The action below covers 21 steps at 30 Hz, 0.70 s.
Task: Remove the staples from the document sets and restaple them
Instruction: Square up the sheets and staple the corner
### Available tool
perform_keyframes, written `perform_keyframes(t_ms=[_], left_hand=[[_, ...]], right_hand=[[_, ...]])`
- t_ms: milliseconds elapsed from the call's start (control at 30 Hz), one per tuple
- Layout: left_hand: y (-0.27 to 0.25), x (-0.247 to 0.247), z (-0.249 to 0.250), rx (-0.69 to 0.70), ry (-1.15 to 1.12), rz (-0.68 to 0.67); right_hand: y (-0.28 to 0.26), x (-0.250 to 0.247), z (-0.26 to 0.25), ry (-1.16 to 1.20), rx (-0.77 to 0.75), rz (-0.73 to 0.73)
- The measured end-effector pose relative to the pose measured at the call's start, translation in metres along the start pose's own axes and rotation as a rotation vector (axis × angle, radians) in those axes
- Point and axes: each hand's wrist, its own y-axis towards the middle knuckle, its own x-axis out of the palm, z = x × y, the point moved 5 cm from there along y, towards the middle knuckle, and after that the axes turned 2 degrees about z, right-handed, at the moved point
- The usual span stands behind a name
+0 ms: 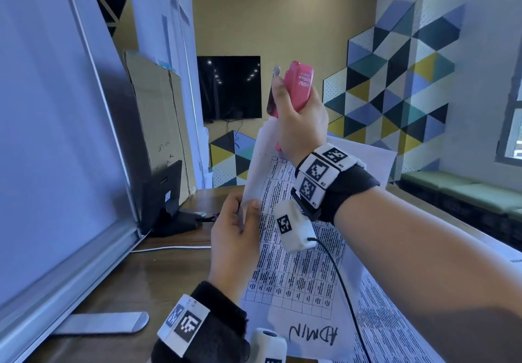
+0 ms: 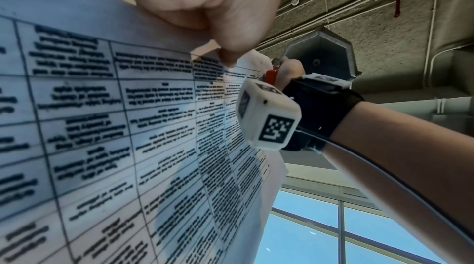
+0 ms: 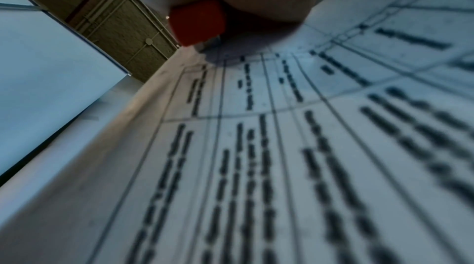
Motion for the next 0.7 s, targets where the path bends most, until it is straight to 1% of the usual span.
perform_keyframes(t_ms=[67,133,167,233,300,367,500,600,700], left_hand=[[0.005,0.000,0.000,-0.017,0.032,-0.004],[0.015,-0.002,-0.002,-0.025,0.098,0.002],[0.021,-0.004,-0.002,-0.018,0.125,0.013],[0.032,-0.011,-0.004,-0.007,0.153,0.040],[0.038,-0.018,-0.007,-0.007,0.165,0.084],[0.042,-0.023,-0.011,-0.026,0.159,0.134],[0.044,-0.021,-0.014,-0.074,0.137,0.155],[0.037,-0.011,-0.013,-0.108,0.119,0.132],[0.027,0.005,-0.014,-0.151,0.052,0.072]], right_hand=[[-0.002,0.000,0.001,0.015,-0.003,-0.019],[-0.003,-0.008,-0.001,0.009,-0.026,0.001],[-0.002,-0.018,-0.003,0.022,-0.050,0.039],[0.000,-0.042,-0.009,0.125,-0.096,0.115],[0.004,-0.069,-0.009,0.201,-0.102,0.134],[0.003,-0.091,0.005,0.185,-0.006,0.054],[-0.021,-0.124,0.059,0.093,0.272,-0.210],[-0.059,-0.141,0.087,-0.037,0.476,-0.407],[-0.089,-0.153,0.114,-0.122,0.653,-0.539]])
